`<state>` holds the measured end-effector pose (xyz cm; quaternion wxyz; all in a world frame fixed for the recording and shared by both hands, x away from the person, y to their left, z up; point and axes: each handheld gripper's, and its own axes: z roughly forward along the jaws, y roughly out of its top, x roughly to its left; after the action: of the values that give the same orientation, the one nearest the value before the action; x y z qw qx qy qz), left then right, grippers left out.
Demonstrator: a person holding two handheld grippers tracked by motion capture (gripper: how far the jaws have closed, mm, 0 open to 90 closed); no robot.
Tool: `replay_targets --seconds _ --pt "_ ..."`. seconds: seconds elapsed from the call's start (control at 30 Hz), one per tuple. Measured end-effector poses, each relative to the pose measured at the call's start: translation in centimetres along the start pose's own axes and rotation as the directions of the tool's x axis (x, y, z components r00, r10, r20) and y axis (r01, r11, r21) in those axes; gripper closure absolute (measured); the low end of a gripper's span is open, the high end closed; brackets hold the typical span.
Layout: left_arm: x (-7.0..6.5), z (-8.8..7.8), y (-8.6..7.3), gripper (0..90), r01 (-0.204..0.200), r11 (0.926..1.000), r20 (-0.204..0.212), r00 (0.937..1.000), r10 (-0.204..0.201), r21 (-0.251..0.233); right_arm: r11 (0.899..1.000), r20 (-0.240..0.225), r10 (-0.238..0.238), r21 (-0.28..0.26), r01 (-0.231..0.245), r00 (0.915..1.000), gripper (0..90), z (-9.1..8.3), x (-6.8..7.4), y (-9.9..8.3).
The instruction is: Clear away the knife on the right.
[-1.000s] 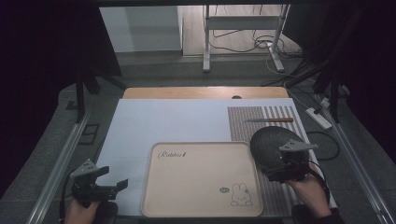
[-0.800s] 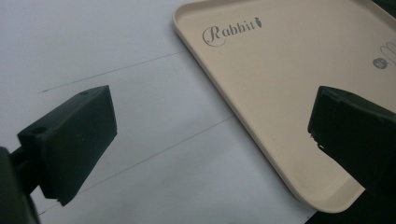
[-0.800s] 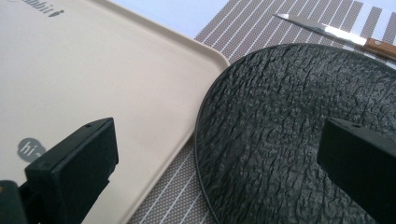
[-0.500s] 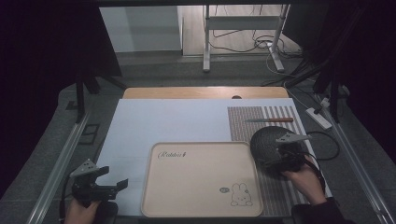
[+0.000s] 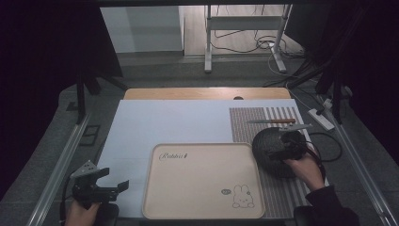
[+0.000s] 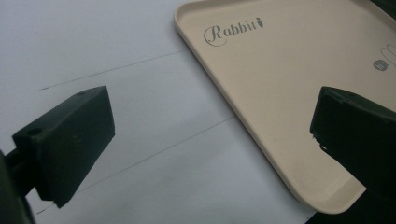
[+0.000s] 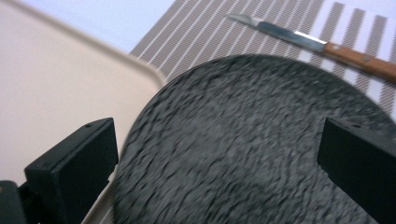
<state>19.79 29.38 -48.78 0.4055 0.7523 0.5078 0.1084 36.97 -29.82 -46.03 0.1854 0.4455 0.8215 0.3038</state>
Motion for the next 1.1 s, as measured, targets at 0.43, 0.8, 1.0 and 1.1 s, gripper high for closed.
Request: replay_targets --seconds 0.43,0.8,1.0,1.1 --pt "-0.1 0.0 0.0 0.0 -0.007 1.0 -0.003 1.0 0.007 0.002 0.998 0.013 0.016 0.058 -0.017 0.9998 0.0 2.8 -1.7 2.0" --pt "0.0 0.0 0.0 0.0 -0.004 1.0 -0.003 1.0 0.004 0.003 0.993 0.063 0.059 0.102 -0.065 0.9963 0.0 4.8 -4.0 3.4" --pt "0.0 0.0 0.0 0.0 -0.002 1.0 -0.002 1.0 0.002 0.001 0.99 0.074 0.068 0.122 -0.076 0.995 0.0 5.8 -5.0 3.9" --pt "0.0 0.1 0.0 0.0 -0.001 1.0 0.0 1.0 0.001 0.0 0.988 0.076 0.079 0.127 -0.088 0.994 0.0 6.1 -5.4 4.1"
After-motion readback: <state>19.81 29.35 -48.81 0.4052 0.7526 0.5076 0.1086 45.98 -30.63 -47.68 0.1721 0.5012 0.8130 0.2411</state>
